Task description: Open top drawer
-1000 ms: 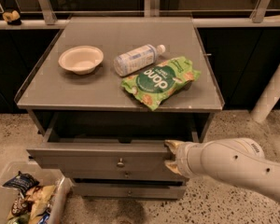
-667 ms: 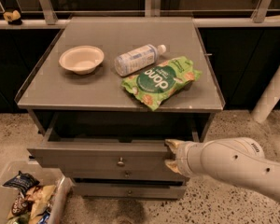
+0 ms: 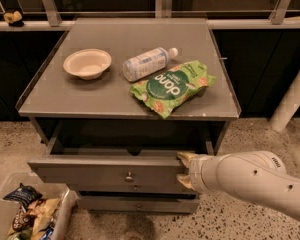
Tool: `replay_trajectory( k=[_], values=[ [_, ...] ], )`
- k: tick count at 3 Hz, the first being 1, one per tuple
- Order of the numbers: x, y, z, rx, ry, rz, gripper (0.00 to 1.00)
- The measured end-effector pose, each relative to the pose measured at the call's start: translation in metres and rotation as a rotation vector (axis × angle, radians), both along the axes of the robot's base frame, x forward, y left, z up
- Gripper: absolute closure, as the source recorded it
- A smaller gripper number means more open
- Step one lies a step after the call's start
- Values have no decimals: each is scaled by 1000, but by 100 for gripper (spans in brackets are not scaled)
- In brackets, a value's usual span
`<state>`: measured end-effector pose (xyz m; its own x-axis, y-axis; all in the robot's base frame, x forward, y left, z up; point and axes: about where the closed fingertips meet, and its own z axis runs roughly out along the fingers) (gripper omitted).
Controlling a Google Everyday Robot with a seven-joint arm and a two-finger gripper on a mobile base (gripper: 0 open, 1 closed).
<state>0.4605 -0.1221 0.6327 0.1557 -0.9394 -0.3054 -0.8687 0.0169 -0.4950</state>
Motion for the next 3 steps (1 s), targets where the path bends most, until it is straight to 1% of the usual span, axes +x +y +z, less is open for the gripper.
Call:
replay_trajectory(
  k=[1, 2, 3],
  values=[
    [-10, 1, 0, 6, 8, -5, 100],
    [-11, 1, 1, 6, 8, -5, 100],
    [-20, 2, 0, 13, 17, -10, 100]
  ],
)
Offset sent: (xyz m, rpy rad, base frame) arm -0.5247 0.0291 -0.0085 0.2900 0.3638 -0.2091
